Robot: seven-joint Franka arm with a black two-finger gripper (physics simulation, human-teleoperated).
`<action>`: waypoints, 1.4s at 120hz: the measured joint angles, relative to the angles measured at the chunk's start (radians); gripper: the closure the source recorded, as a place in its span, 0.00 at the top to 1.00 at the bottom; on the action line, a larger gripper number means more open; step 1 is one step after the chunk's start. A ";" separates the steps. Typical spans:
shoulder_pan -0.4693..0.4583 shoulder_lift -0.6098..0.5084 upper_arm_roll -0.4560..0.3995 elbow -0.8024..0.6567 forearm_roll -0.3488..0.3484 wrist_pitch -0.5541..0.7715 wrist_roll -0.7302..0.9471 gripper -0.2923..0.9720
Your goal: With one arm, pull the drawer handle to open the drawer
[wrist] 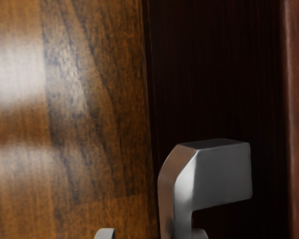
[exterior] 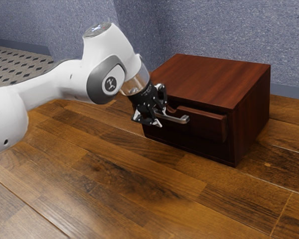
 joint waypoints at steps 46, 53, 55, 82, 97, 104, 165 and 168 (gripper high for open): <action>0.024 -0.131 0.004 -0.168 -0.035 0.028 -0.004 0.28; 0.025 -0.149 0.005 -0.195 -0.043 0.034 -0.005 0.28; 0.025 -0.155 0.005 -0.204 -0.044 0.037 -0.005 0.28; 0.028 -0.218 0.005 -0.274 -0.054 0.061 -0.011 0.28; 0.025 -0.252 0.009 -0.314 -0.055 0.067 -0.015 0.28; 0.022 -0.268 0.013 -0.332 -0.060 0.069 -0.017 0.28; 0.033 -0.438 0.017 -0.503 -0.083 0.091 -0.029 0.27; 0.034 -0.445 0.017 -0.510 -0.083 0.091 -0.029 0.27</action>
